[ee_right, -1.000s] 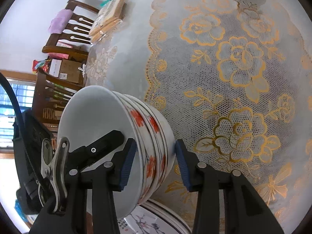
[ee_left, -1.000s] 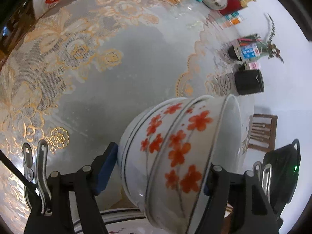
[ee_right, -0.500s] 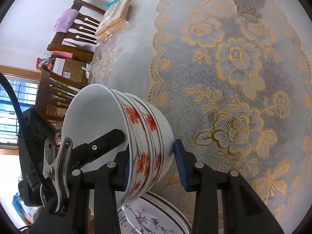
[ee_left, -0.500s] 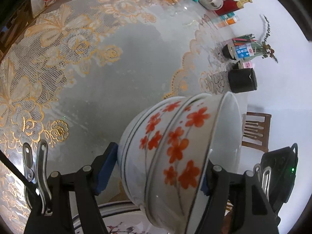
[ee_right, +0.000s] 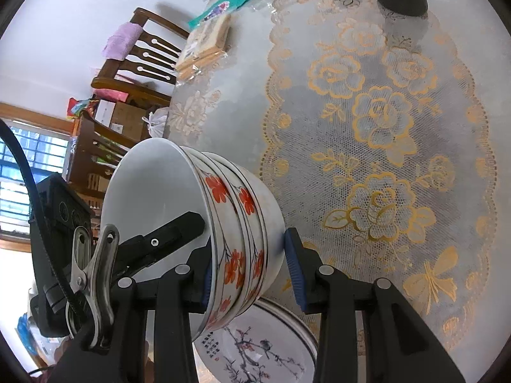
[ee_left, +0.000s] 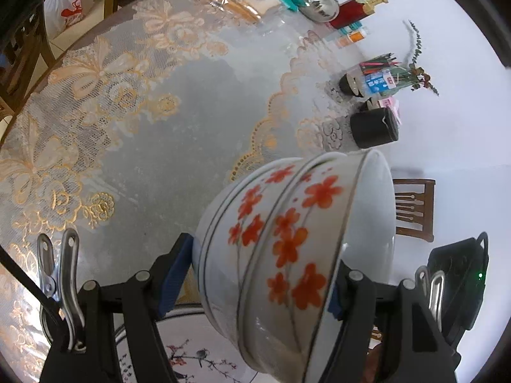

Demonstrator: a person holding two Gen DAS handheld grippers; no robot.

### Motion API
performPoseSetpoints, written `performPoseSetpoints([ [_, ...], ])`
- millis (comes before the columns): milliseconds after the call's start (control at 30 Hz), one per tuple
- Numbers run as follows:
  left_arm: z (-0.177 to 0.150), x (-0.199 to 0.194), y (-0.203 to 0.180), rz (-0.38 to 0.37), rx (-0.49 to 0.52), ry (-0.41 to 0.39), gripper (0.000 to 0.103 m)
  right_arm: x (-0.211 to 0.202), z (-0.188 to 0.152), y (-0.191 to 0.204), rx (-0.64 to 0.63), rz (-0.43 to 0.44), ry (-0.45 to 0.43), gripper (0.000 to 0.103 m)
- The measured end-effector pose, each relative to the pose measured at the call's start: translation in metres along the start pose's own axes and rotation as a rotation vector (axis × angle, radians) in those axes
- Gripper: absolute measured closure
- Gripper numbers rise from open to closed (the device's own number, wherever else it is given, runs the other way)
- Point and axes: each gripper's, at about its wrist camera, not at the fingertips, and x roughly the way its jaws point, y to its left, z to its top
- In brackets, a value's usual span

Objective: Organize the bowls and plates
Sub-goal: 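Carry the nested bowl stack with the right gripper toward the calligraphy plate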

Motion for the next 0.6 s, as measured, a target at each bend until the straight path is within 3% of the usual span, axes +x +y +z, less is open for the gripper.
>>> performPoseSetpoints([
  [600, -0.060, -0.042, -0.012, 0.008, 0.053, -0.004, 0.030, -0.044, -0.057, 0.014, 0.001, 0.004, -0.022, 0.065],
])
